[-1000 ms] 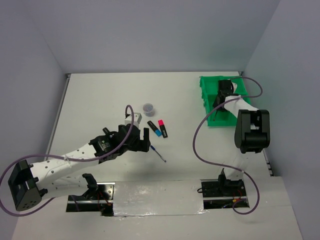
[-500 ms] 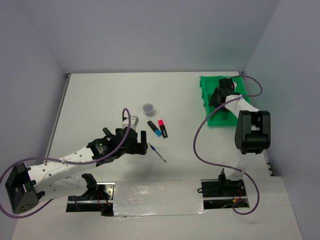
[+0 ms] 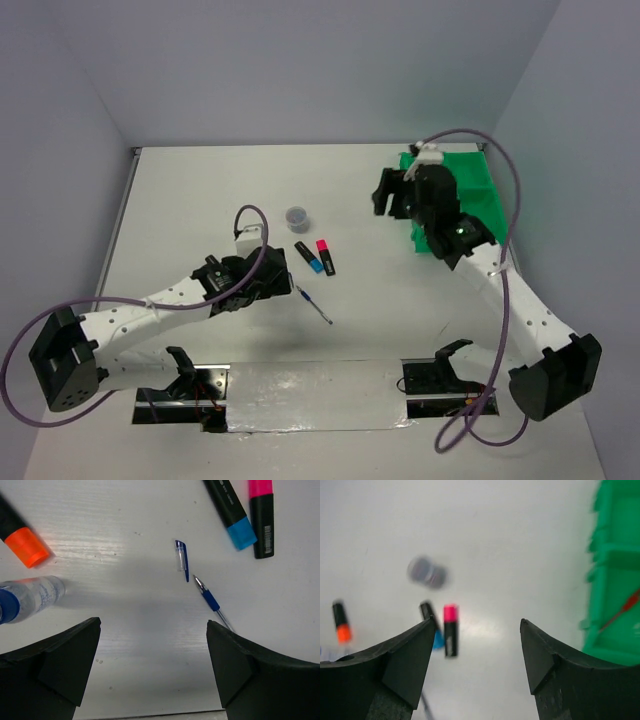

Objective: Sort the stationery into containers
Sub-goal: Pick up the pen cap from the center of the board.

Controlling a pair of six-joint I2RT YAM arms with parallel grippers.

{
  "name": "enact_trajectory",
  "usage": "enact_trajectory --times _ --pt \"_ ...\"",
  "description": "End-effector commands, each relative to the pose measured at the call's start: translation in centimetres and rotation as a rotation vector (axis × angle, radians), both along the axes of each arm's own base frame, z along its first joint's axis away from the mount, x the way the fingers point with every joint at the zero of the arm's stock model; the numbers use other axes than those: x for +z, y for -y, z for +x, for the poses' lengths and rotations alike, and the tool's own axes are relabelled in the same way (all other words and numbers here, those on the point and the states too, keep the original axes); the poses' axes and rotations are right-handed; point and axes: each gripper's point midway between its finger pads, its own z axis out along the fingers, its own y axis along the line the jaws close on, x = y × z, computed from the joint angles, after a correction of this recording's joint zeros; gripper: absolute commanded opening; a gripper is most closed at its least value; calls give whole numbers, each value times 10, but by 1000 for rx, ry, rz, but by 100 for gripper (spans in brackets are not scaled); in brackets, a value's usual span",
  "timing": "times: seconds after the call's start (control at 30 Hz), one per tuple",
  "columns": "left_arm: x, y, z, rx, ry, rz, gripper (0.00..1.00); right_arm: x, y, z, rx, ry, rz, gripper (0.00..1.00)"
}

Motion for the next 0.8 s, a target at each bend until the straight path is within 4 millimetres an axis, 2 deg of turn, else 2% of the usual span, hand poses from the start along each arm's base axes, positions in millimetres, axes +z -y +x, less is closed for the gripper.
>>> enact_trajectory --times 0.0,0.03,0.07,0.1,0.17,0.2,0.23,0.27,0.3,0.37,0.5,0.67,0.77 --pt "18 6 21 78 35 -35 99 -75 -41 -48 206 -201 -101 76" --pt "22 11 26 77 37 -45 99 -84 -63 -65 286 -218 -119 76" --pt "22 14 28 76 29 -50 99 -94 -70 -75 321 -236 -132 76" --pt "15 15 32 80 12 -29 99 -110 -73 -87 337 -274 -148 76" --pt "16 19 40 87 3 -27 99 -123 -78 -102 345 -296 -176 75" --pt "6 19 43 99 -25 -2 99 -129 -73 -108 335 -305 -182 75" --pt "6 23 48 103 -31 -3 99 -131 -71 -111 320 -305 -185 75" --pt "2 23 51 117 -45 2 99 -129 -70 -118 324 -297 -174 75" --pt "-12 23 52 128 -75 35 99 -128 -68 -120 316 -291 -169 75" --pt "-18 25 56 146 -99 55 99 -117 -63 -127 310 -254 -149 75" --pt "-46 26 60 191 -162 104 98 -105 -58 -139 338 -215 -117 75" --pt "-64 32 59 208 -207 110 90 -98 -48 -151 340 -210 -120 75" --pt "-74 33 58 204 -220 121 87 -92 -49 -156 365 -186 -93 75"
